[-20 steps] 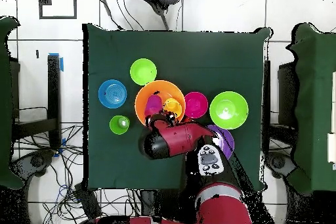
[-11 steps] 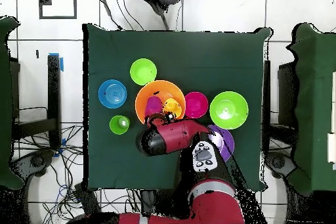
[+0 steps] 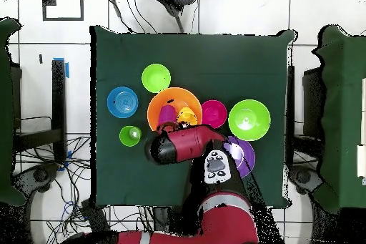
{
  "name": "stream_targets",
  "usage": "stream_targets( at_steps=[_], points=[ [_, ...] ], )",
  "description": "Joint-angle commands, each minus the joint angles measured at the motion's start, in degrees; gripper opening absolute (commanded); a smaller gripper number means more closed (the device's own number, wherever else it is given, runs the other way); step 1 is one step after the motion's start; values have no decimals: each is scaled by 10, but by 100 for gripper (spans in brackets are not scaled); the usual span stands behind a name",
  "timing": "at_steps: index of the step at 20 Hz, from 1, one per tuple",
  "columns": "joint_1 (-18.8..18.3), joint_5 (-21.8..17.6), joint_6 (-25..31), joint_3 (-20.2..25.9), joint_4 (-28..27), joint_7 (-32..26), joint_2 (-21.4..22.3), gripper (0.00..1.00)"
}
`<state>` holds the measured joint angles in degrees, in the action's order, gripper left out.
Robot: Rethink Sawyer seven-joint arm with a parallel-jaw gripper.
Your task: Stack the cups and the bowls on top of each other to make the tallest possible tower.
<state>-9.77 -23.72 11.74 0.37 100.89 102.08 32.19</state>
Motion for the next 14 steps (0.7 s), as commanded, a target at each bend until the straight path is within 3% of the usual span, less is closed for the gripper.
stream_targets(
  at_steps=[1,14],
  points=[
    [0,13,86,35,-23,25,-34,0],
    [1,15,144,40,11,10,12,0]
  ],
)
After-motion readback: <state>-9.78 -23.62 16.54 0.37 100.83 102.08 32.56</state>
